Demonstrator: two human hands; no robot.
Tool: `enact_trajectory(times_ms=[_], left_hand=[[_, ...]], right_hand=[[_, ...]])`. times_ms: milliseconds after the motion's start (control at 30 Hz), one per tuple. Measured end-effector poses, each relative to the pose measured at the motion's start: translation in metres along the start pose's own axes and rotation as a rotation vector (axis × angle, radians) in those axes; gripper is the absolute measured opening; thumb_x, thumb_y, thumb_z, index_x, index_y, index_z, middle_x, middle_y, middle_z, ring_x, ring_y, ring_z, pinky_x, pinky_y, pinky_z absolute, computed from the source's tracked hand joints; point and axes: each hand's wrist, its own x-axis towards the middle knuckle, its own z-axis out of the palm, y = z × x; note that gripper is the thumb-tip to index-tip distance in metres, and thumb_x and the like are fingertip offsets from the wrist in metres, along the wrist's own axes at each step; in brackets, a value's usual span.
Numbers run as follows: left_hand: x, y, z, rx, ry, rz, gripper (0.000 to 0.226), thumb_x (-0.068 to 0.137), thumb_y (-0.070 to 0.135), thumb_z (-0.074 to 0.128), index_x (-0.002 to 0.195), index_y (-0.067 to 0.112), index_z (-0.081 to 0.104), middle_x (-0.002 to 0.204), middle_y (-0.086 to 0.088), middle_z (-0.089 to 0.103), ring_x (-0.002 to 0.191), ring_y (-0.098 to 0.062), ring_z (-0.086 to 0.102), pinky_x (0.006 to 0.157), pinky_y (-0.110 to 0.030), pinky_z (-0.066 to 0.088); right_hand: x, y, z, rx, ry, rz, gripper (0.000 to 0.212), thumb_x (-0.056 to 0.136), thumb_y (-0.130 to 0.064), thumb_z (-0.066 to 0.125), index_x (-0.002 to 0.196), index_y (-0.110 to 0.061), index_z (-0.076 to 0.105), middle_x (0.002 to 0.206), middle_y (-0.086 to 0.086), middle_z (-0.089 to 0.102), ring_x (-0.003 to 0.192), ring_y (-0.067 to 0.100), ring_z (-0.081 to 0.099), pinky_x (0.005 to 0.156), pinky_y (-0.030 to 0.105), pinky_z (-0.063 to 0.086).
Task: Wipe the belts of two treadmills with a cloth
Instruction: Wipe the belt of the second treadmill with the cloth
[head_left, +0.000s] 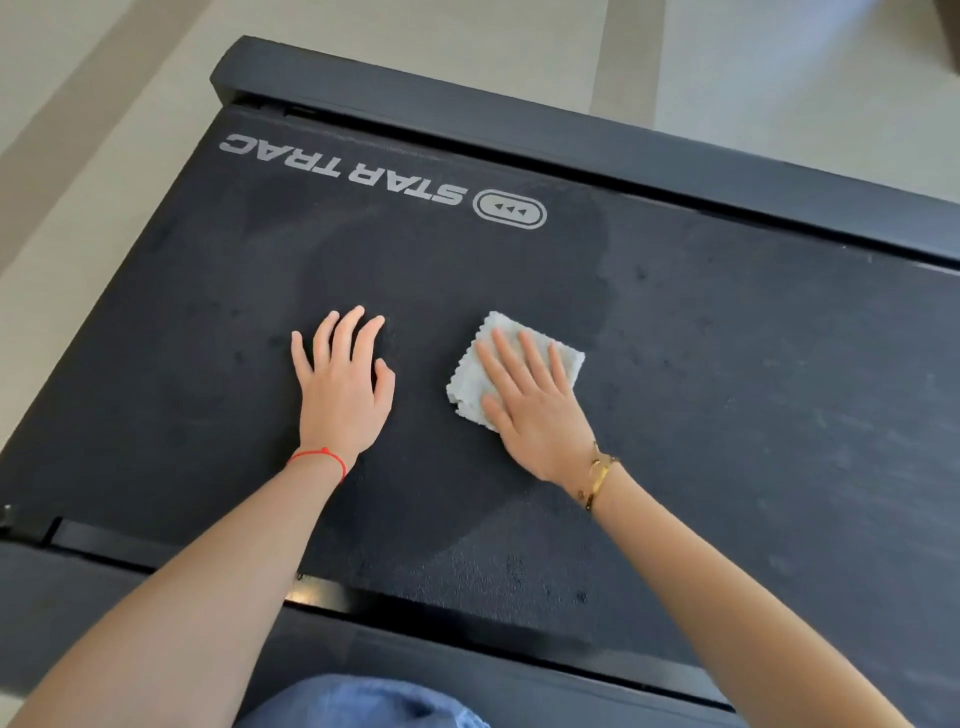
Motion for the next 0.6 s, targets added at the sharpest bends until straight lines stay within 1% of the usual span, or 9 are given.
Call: enact_trajectory(times_ms=[100, 200, 300, 367, 433, 467, 533, 567, 600], left_hand=[[-0.002, 0.001, -0.001, 0.012, 0.003, 0.005, 0.048, 0.098, 0.020, 0.046, 0.146, 0.017, 0.045, 0.155, -0.006, 0.041, 0.146, -0.032, 0.032, 0.120, -0.063, 0.017], [-0.003, 0.003, -0.002, 0.009, 0.005, 0.008, 0.048, 0.099, 0.019, 0.046, 0.147, 0.016, 0.045, 0.155, -0.007, 0.041, 0.147, -0.032, 0.032, 0.120, -0.063, 0.017], [-0.004, 0.003, -0.002, 0.011, 0.002, 0.004, 0.048, 0.100, 0.020, 0.045, 0.147, 0.017, 0.044, 0.156, -0.007, 0.040, 0.147, -0.032, 0.031, 0.120, -0.063, 0.017], [-0.003, 0.003, -0.001, 0.011, -0.006, -0.003, 0.048, 0.100, 0.020, 0.044, 0.147, 0.017, 0.044, 0.156, -0.007, 0.040, 0.148, -0.031, 0.030, 0.120, -0.063, 0.017], [-0.002, 0.004, -0.001, 0.012, -0.016, -0.012, 0.048, 0.100, 0.021, 0.043, 0.147, 0.017, 0.043, 0.157, -0.008, 0.039, 0.149, -0.031, 0.029, 0.120, -0.063, 0.016], [-0.002, 0.004, -0.001, 0.012, -0.020, -0.015, 0.047, 0.100, 0.021, 0.043, 0.147, 0.016, 0.043, 0.157, -0.008, 0.039, 0.148, -0.032, 0.029, 0.120, -0.063, 0.016], [-0.001, 0.004, 0.000, 0.021, -0.020, -0.017, 0.047, 0.099, 0.021, 0.043, 0.146, 0.016, 0.044, 0.156, -0.008, 0.039, 0.148, -0.032, 0.029, 0.120, -0.063, 0.016], [-0.001, 0.004, 0.000, 0.027, -0.019, -0.017, 0.047, 0.099, 0.021, 0.044, 0.146, 0.016, 0.044, 0.156, -0.008, 0.039, 0.147, -0.032, 0.030, 0.120, -0.063, 0.017], [-0.001, 0.003, 0.000, 0.030, -0.018, -0.017, 0.047, 0.099, 0.021, 0.044, 0.146, 0.016, 0.044, 0.156, -0.008, 0.039, 0.147, -0.032, 0.030, 0.120, -0.063, 0.017]], right_hand=[[-0.050, -0.044, 0.017, -0.008, -0.015, -0.123, 0.059, 0.105, -0.038, 0.022, 0.159, -0.021, 0.002, 0.166, 0.001, 0.000, 0.153, 0.028, -0.006, 0.123, 0.052, 0.004], [-0.097, -0.077, 0.032, 0.042, -0.038, -0.260, 0.061, 0.105, -0.040, 0.028, 0.159, -0.022, 0.005, 0.166, -0.001, 0.002, 0.153, 0.027, -0.003, 0.123, 0.051, 0.002], [-0.121, -0.066, 0.033, 0.021, -0.056, -0.320, 0.061, 0.105, -0.043, 0.030, 0.159, -0.024, 0.007, 0.166, -0.003, 0.005, 0.153, 0.025, 0.002, 0.123, 0.047, 0.002], [-0.112, -0.033, 0.022, -0.048, -0.058, -0.239, 0.059, 0.105, -0.042, 0.025, 0.159, -0.023, 0.009, 0.166, -0.001, 0.008, 0.153, 0.026, 0.007, 0.123, 0.046, 0.007], [-0.086, 0.006, 0.009, -0.084, -0.033, -0.057, 0.058, 0.105, -0.042, 0.018, 0.158, -0.022, 0.008, 0.166, 0.000, 0.007, 0.153, 0.027, 0.006, 0.121, 0.049, 0.013], [-0.071, 0.022, 0.003, -0.053, -0.036, 0.059, 0.057, 0.105, -0.042, 0.017, 0.158, -0.023, 0.005, 0.166, -0.001, 0.003, 0.153, 0.026, 0.001, 0.121, 0.050, 0.011], [-0.046, 0.035, -0.006, 0.049, -0.017, 0.254, 0.057, 0.106, -0.041, 0.020, 0.158, -0.025, 0.003, 0.166, -0.002, -0.003, 0.153, 0.026, -0.006, 0.122, 0.050, 0.002], [-0.039, 0.028, -0.006, 0.061, 0.006, 0.302, 0.057, 0.106, -0.039, 0.021, 0.158, -0.024, 0.003, 0.166, -0.001, -0.003, 0.153, 0.027, -0.006, 0.123, 0.050, -0.001], [-0.038, 0.016, -0.002, 0.042, 0.021, 0.305, 0.058, 0.106, -0.038, 0.021, 0.159, -0.022, 0.003, 0.166, 0.000, -0.002, 0.153, 0.030, -0.005, 0.122, 0.051, -0.001]])
